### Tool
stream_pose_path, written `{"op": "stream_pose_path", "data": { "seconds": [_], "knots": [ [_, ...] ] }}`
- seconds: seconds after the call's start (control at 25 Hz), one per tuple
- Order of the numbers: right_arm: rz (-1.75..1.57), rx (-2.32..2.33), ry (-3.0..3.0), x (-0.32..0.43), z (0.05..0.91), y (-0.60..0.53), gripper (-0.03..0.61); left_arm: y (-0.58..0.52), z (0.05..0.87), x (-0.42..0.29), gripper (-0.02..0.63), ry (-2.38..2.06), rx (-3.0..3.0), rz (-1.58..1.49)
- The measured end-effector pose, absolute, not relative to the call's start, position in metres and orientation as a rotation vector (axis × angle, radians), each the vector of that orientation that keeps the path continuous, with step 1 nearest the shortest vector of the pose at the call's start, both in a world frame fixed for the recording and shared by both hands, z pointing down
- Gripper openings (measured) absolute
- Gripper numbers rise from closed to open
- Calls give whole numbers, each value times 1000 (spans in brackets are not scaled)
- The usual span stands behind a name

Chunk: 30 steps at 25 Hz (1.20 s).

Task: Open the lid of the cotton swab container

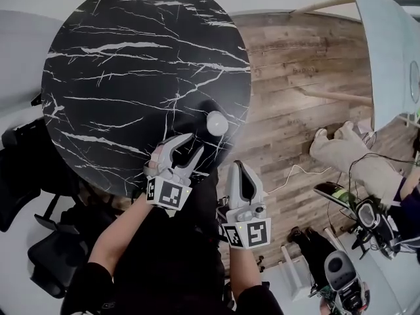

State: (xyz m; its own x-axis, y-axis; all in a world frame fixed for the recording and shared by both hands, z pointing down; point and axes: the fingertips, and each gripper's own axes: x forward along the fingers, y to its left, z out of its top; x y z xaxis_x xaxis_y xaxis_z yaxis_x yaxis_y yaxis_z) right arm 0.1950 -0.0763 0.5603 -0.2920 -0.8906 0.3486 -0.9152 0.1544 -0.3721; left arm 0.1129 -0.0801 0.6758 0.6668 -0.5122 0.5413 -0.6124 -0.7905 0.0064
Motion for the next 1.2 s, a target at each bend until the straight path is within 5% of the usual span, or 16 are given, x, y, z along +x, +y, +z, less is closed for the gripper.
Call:
{"op": "stream_pose_path", "data": {
  "seconds": [0.36,1.2],
  "knots": [
    [855,1833,-2326,200,577,-84,-2,-89,709,120,231,-867,2674,871],
    [922,1815,-2317,217,599,-91,-2,-105,734,146,291,-814,2666,941]
  ]
}}
